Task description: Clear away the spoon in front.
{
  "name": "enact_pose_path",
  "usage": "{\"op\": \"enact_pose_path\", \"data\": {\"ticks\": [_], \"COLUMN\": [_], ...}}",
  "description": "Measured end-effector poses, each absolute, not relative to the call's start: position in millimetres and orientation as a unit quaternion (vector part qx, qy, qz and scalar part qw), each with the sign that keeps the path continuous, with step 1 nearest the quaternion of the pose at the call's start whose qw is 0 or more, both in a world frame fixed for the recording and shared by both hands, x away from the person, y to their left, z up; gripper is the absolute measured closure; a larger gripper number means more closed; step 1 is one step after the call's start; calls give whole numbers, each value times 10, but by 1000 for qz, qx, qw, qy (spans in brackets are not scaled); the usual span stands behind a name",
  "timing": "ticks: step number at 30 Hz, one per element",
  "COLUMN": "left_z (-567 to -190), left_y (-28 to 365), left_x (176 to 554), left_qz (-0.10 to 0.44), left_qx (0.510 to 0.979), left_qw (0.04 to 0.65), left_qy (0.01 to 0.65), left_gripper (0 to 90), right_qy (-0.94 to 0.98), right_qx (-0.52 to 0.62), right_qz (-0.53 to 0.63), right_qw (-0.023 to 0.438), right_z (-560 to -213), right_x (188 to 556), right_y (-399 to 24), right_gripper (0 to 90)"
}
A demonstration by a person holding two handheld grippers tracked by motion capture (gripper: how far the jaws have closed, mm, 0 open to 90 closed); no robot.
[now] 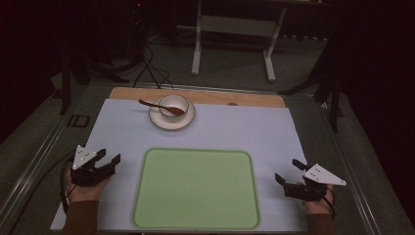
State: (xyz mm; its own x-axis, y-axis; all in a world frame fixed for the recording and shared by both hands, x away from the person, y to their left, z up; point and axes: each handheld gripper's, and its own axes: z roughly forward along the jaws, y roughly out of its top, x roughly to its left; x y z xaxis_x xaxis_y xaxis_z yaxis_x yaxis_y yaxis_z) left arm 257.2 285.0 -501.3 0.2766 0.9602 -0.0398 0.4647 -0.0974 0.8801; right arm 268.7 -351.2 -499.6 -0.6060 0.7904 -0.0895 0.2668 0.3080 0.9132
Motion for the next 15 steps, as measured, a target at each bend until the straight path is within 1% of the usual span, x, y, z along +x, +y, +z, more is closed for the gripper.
{"op": "enact_pose_path", "data": {"ticks": [8,15], "left_z": [-5010,-5005], "left_y": [2836,2852], "left_x": [2575,2545], "left_qz": [301,302], "left_qx": [682,676], "left_qw": [416,412], "left_qy": [521,532], "left_gripper": [405,400], "right_qy": [767,768], "right_qx": [343,345], "right_qz": [467,464], "right_qw": [275,276], "right_z": [-5018,-5024], "right_x": [2700,2708], "right_y": [-3482,-3484], "right_gripper": [136,137]}}
